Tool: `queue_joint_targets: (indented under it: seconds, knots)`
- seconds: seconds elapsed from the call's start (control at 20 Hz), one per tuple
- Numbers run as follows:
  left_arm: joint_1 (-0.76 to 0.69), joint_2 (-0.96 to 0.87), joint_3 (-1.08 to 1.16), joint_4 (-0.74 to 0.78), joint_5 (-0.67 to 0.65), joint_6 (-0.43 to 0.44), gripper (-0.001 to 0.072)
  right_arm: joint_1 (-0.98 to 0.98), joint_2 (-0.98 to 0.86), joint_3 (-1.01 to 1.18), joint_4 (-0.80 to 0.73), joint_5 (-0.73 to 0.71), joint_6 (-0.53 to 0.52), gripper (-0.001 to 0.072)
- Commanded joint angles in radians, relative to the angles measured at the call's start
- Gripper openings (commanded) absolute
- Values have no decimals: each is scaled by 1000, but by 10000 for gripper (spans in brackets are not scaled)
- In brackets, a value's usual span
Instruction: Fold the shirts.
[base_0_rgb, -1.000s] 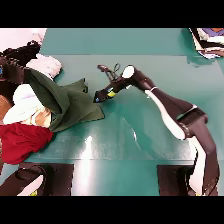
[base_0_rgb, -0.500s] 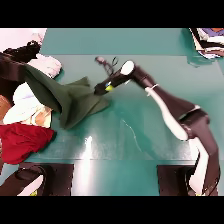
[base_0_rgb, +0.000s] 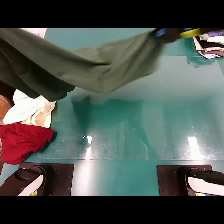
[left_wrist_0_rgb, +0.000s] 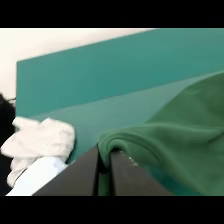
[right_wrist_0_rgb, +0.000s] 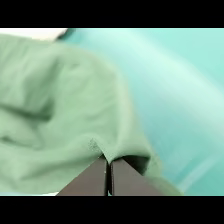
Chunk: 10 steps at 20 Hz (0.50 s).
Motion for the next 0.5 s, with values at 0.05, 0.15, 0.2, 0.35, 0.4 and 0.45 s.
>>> queue_joint_targets:
  seconds: [0.05, 0.15, 0.2, 0.35, 0.4, 0.45]
  knots:
    - [0, 1, 59, -136, 24, 2, 44, -151, 248, 0, -18, 48, 0, 11]
    - [0, 1, 100, -183, 23, 2, 43, -225, 325, 0, -18, 57, 1, 11]
    - [0, 1, 127, -210, 24, 2, 44, -267, 357, 0, -17, 66, 6, 11]
    - [0, 1, 165, -262, 19, 3, 43, -438, 410, -1, -16, 173, 92, 11]
    - [0, -2, 143, -251, 16, 7, 43, -490, 402, -3, -15, 237, 122, 11]
    - [0, -9, 98, -223, 15, 6, 43, -529, 380, -6, -15, 307, 147, 11]
